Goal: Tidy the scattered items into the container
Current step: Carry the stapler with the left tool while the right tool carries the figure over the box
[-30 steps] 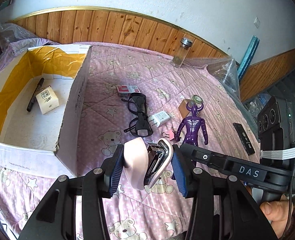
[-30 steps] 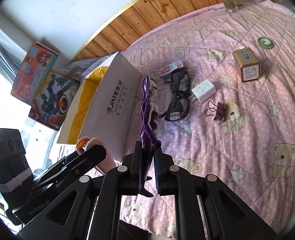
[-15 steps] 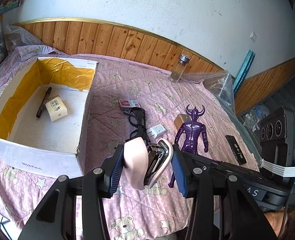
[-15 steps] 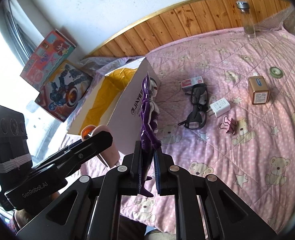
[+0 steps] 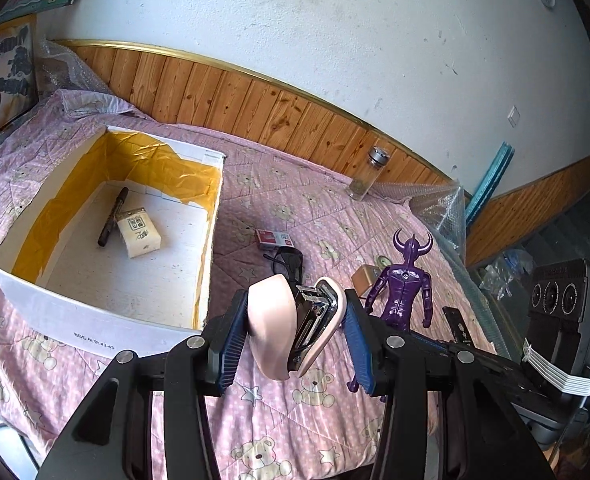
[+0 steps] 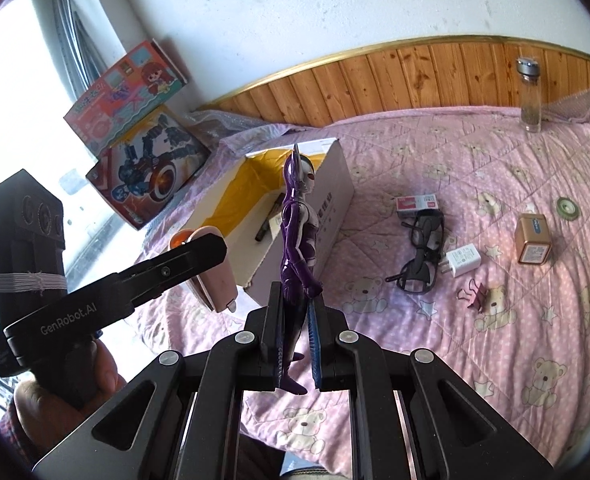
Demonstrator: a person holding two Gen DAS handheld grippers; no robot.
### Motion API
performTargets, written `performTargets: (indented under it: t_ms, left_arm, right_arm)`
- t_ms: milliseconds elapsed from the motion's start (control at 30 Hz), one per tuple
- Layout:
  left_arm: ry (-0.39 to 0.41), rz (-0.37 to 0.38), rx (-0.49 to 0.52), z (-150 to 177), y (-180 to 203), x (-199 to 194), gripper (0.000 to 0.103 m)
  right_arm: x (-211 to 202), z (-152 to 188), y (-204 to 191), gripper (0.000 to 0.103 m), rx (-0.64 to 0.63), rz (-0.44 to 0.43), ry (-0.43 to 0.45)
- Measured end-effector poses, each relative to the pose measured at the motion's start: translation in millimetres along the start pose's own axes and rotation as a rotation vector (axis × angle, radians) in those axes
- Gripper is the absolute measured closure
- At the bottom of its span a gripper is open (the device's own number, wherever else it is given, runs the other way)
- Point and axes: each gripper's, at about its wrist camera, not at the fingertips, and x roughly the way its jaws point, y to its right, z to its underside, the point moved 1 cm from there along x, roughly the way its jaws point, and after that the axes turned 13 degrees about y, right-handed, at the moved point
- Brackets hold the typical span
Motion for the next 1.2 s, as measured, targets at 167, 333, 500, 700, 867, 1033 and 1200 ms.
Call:
performTargets:
  t_ms: [167,333,500,700,867,1033,1200]
  left_arm:
    - [0.036,-0.013,-0.032,-14.3,-14.0,-10.6,0.056]
    - [0.052,-0.024,-0.043,-24.2,-24.4,-15.3,0.056]
    - [0.057,-0.028,-0.057,-31.1,-34.2,-15.8,0.056]
    - [0.070,-0.036,-0.065,-41.4,-44.6,-17.2,0.056]
    - [0.077,-0.048,-0.079,-50.2,-56.9,-19.0,0.056]
    - [0.088,-0.063,-0.092,-60.9,-70.7,-19.7,0.056]
    - [0.100,-0.078,-0.100,-72.4,-83.6,-20.2,0.056]
  right_arm:
    - [6.6,-11.2,-19.3,0.091,-0.037,-0.035,0.001]
    - [15.4,-21.8,-35.8,0.091,-0.057,-0.066,0.006]
    - [24.6,-28.8,-46.5,0.091,-0.070,-0.084,0.004]
    - [37.4,-34.3,-50.2,0.091,-0.057,-0.103,-0.007]
    - [50.4,-38.3,-57.5,0.091,-0.071,-0.116,-0.022]
    - [61.8,-44.6,-65.1,0.091,-0.088,-0.132,-0.029]
    - [73.3,-48.2,-72.5,0.091,-0.102,-0.146,-0.041]
